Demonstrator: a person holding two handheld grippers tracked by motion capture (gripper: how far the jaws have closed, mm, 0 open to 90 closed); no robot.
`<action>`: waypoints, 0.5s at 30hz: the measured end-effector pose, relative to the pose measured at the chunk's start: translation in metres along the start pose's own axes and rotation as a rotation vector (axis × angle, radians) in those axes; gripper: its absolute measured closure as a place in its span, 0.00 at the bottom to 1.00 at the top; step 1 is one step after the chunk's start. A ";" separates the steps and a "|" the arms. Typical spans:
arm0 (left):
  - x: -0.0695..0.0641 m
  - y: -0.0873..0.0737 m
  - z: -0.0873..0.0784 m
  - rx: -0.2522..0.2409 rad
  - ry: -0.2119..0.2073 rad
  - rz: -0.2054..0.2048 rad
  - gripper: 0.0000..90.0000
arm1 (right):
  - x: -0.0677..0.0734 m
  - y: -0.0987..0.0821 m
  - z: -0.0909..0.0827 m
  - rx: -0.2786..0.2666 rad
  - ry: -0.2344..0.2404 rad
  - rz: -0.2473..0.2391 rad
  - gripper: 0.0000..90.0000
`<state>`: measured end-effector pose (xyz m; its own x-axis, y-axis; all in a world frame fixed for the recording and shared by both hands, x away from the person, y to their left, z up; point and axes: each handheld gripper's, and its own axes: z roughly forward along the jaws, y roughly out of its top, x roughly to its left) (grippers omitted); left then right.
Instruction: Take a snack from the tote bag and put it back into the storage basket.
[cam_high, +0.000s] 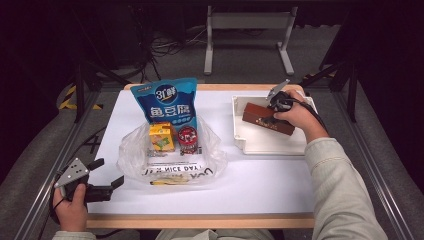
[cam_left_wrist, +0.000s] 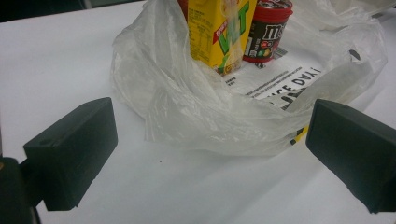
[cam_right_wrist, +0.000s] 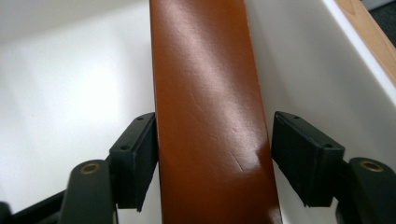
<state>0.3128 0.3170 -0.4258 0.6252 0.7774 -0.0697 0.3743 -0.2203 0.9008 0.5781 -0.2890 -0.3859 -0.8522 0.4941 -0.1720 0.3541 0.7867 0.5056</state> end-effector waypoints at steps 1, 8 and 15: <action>0.000 0.000 0.000 0.003 -0.002 -0.001 0.03 | 0.000 0.000 -0.001 -0.006 0.001 0.004 0.35; 0.000 0.003 0.005 0.004 -0.009 0.008 0.03 | 0.002 0.000 -0.012 -0.063 -0.013 0.018 0.33; 0.001 0.006 0.011 0.011 -0.025 0.016 0.03 | 0.009 -0.001 -0.029 -0.128 -0.040 0.056 0.31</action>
<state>0.3235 0.3098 -0.4254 0.6480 0.7588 -0.0664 0.3716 -0.2387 0.8972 0.5591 -0.2963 -0.3630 -0.8156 0.5522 -0.1726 0.3463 0.7050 0.6189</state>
